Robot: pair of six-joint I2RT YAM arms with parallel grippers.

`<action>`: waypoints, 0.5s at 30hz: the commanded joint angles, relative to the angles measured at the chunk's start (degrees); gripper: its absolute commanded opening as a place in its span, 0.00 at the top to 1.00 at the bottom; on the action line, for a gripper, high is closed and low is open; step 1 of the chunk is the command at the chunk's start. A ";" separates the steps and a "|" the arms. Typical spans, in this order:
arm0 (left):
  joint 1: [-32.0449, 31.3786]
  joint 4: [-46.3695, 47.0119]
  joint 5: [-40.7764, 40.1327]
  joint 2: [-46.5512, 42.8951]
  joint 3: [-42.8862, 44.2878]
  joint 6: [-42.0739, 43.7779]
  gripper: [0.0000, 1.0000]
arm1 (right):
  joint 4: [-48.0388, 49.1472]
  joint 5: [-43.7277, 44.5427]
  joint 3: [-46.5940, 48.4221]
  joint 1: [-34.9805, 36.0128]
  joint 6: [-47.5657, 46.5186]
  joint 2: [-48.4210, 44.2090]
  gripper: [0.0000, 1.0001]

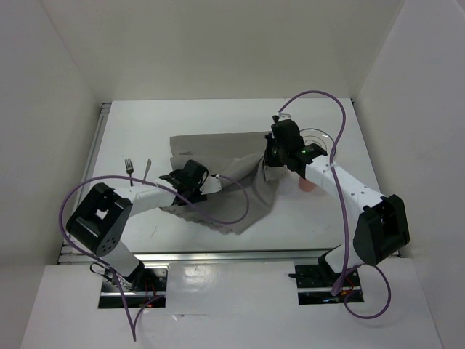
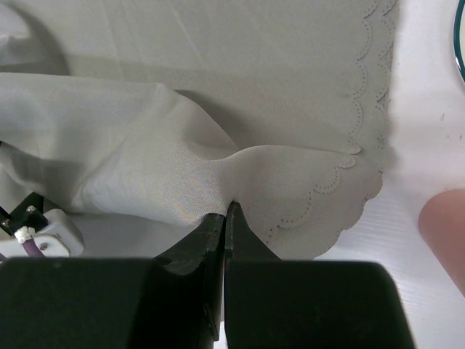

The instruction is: Set the dinner table for one person

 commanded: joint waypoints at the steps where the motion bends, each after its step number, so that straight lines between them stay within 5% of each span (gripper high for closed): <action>1: 1.05 1.65 -0.05 -1.13 -0.90 1.74 0.18 | 2.41 0.92 -0.06 -0.26 -0.04 -1.99 1.00; 6: 2.18 -0.95 1.51 2.20 0.13 3.17 0.26 | 2.41 0.92 -0.06 -0.26 -0.04 -1.99 1.00; 9: 2.19 -2.37 3.80 4.14 1.28 1.41 0.54 | 2.41 0.92 -0.06 -0.26 -0.04 -2.51 1.00; 11: 2.19 -3.59 4.33 5.81 2.95 -0.52 0.91 | 2.41 0.92 -0.06 -0.26 -0.04 -2.51 1.00; 12: 2.71 -4.38 4.34 5.81 4.61 -1.31 0.99 | 2.41 0.92 -0.06 -0.26 -0.04 -2.51 1.00; 15: 4.99 -7.37 5.57 5.81 7.35 -3.60 1.00 | 2.41 0.92 -0.06 -0.78 -0.04 -2.51 1.00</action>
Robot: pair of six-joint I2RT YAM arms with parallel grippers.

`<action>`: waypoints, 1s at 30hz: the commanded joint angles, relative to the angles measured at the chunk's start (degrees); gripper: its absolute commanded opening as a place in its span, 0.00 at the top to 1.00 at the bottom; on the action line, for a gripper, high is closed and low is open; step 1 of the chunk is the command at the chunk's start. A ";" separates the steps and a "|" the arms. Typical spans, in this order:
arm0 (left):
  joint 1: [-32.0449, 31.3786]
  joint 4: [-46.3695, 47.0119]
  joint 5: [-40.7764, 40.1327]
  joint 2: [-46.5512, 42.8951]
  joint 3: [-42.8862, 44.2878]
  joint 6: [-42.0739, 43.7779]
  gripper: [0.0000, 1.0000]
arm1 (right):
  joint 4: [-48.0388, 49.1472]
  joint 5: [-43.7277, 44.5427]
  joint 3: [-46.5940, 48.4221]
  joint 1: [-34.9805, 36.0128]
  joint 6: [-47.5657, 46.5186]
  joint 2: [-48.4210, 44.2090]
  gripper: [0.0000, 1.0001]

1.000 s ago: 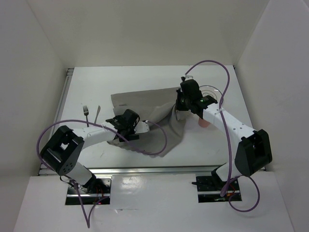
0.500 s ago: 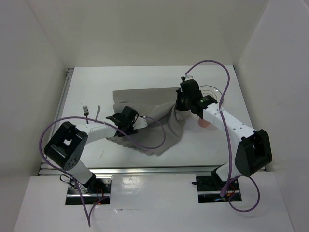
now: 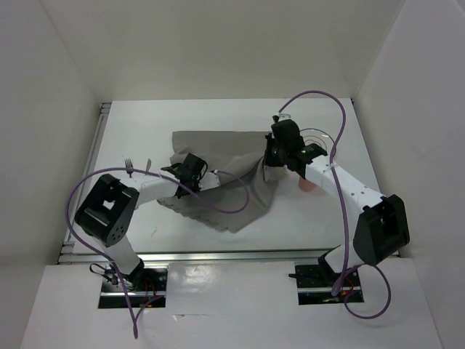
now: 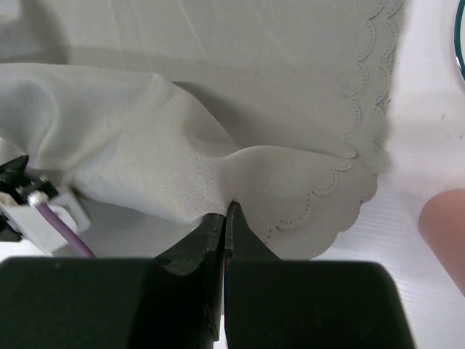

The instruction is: Set the dinner table for one person

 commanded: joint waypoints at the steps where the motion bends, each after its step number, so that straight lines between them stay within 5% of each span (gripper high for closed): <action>1: 2.66 -5.23 2.99 0.72 5.12 -3.93 1.00 | 2.41 0.96 -0.03 -0.72 -0.57 -2.51 1.00; 10: 10.48 -18.86 4.31 -3.84 25.69 -7.45 1.00 | 0.74 0.35 10.41 -1.95 -3.21 2.40 1.00; 16: 13.73 -21.94 1.15 -1.57 42.37 -7.45 1.00 | -1.28 -1.13 27.79 -6.78 -9.09 11.86 1.00; 19: 15.75 -21.08 -2.89 4.64 55.29 -6.92 1.00 | -4.43 -2.28 46.05 -10.12 -10.94 22.47 1.00; 20: 16.46 -21.07 -4.12 6.68 63.85 -6.92 1.00 | -5.84 -2.81 58.64 -11.52 -10.94 25.84 1.00; 24: 20.50 -24.48 -7.90 18.46 89.95 -9.38 1.00 | -11.39 -3.86 84.38 -12.15 -12.95 39.83 1.00; 26: 21.56 -21.44 -9.05 18.48 90.93 -8.78 1.00 | -5.37 -5.62 85.76 -12.15 -13.75 36.46 1.00; 30: 20.95 -11.59 -1.69 1.22 62.47 -5.71 1.00 | 9.22 -7.47 54.81 -12.15 -16.99 20.98 1.00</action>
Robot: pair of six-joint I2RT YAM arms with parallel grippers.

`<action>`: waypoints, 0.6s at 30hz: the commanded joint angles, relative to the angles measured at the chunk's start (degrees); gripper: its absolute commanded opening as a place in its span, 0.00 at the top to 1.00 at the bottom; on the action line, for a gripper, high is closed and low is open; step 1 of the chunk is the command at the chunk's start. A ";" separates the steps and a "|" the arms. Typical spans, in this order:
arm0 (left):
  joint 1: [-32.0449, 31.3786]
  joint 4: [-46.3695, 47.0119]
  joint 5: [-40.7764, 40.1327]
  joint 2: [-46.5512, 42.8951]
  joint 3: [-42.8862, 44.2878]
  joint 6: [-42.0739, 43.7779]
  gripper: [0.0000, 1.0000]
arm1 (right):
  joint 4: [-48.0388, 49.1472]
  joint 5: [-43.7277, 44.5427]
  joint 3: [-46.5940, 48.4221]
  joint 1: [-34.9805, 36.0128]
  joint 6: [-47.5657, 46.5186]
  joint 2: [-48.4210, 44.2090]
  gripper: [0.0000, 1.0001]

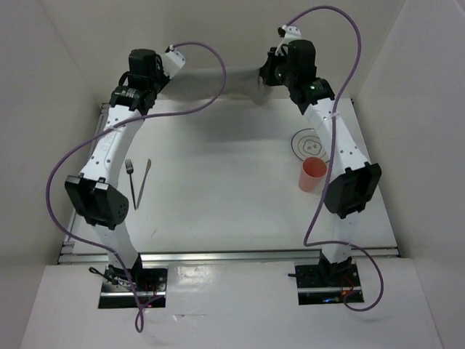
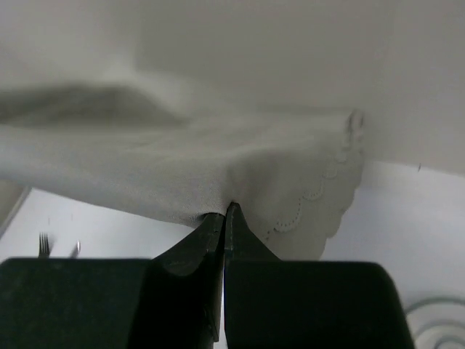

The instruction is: Set the dinner table for one person

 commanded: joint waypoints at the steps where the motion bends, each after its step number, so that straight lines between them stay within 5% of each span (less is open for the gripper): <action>1: 1.21 7.65 -0.80 -14.89 -18.23 2.43 1.00 | 12.36 1.58 -15.05 -2.12 -4.64 -13.33 1.00; 8: -2.48 7.58 5.71 -29.13 -55.78 5.42 1.00 | 9.56 -8.61 -48.89 2.97 -10.79 -25.38 1.00; 10: -2.48 9.32 5.10 -31.08 -66.12 6.04 1.00 | 7.72 -10.90 -58.88 7.08 -11.32 -28.46 0.76; 13: -2.48 11.71 4.48 -34.33 -77.56 6.75 1.00 | 7.01 -15.02 -67.97 13.32 -7.73 -32.75 0.27; 18: -2.48 8.21 9.03 -37.68 -84.11 3.16 1.00 | 4.29 -12.68 -78.35 20.12 4.30 -42.60 0.15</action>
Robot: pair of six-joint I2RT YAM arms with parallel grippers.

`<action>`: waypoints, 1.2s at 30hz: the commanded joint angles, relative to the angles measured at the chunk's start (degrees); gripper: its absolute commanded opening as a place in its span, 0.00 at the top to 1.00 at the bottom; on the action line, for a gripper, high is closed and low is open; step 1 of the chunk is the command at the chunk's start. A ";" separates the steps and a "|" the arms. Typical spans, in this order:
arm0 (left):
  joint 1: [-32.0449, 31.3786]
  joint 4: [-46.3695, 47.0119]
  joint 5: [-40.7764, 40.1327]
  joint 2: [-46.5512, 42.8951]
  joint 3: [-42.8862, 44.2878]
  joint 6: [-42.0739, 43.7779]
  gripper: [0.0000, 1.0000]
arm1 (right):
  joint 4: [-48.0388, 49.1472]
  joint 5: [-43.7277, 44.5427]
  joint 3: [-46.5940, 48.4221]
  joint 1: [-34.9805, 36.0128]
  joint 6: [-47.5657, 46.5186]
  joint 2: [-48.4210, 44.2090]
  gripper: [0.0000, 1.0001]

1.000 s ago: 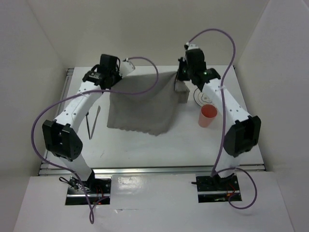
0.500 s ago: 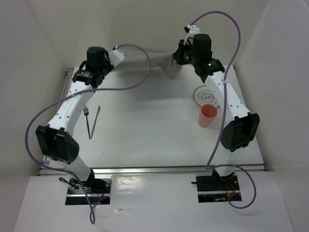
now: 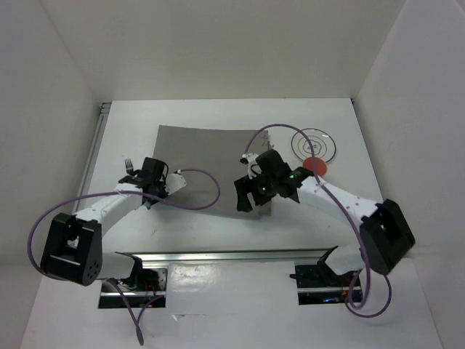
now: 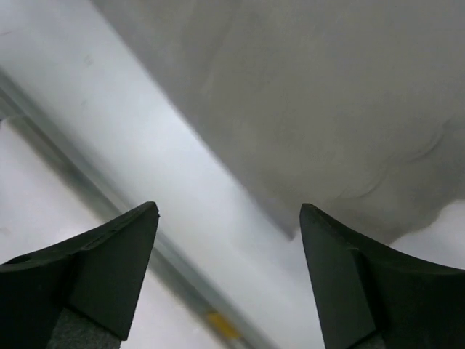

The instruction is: Set the dinner table for one person

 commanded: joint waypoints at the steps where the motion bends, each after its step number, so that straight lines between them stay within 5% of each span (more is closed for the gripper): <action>1: 0.23 -0.93 4.30 -4.68 0.36 -3.73 1.00 | -0.08 2.32 -0.86 1.30 11.07 -11.16 0.12; 5: -0.30 -6.21 7.47 -6.00 -0.16 -6.82 1.00 | -11.92 14.18 0.19 0.78 32.83 -14.60 0.06; 13: -2.06 -8.94 6.77 -8.89 -3.15 -6.30 1.00 | -17.67 20.00 -4.63 0.77 45.72 -4.76 0.11; 17: -3.29 -14.99 8.43 -9.42 -3.16 -3.32 0.59 | -15.57 21.94 -6.75 -1.33 47.66 -4.23 0.07; 19: -3.29 -19.39 12.02 -10.91 -0.18 -1.21 0.20 | -12.15 18.96 -9.54 -3.79 47.66 -4.23 0.06; 23: -1.80 -28.89 17.15 -13.02 5.98 3.02 0.14 | -3.89 14.56 -14.13 -8.10 47.66 -4.76 0.06; 27: -0.39 -16.21 8.99 -11.81 5.38 -1.27 0.08 | 1.75 13.06 -14.14 -8.10 47.66 -0.47 0.06; 31: -0.39 -10.71 2.74 -2.24 7.30 -11.37 0.09 | 3.59 12.80 -13.43 -8.10 47.66 3.14 0.31; 33: -0.39 -10.71 2.12 3.63 10.81 -17.61 0.12 | 4.21 12.80 -13.43 -8.63 48.62 3.85 0.58; 34: -0.39 -10.71 1.59 4.98 11.61 -19.11 0.12 | 2.13 13.75 -13.43 -8.63 49.50 2.81 0.85; 36: -0.39 -10.71 0.27 6.48 12.76 -22.55 0.12 | -0.34 15.16 -15.00 -9.50 51.79 0.44 1.00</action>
